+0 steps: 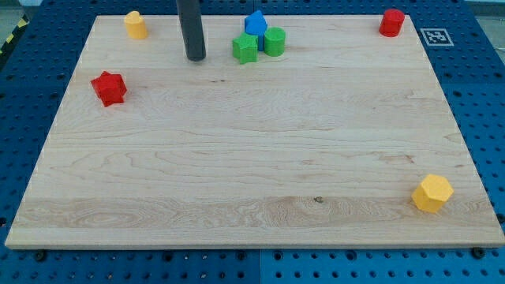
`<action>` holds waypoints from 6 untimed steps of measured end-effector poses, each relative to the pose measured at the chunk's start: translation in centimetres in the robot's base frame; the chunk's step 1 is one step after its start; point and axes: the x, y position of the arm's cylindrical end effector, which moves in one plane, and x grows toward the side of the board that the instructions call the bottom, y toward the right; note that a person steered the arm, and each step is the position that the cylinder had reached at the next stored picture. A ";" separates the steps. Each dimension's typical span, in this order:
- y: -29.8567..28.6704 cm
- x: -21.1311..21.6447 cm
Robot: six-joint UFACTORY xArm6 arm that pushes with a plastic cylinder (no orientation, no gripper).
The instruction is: Move the yellow heart slightly down
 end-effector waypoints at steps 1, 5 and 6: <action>-0.1 -3.3; -7.6 -9.2; -10.8 -9.2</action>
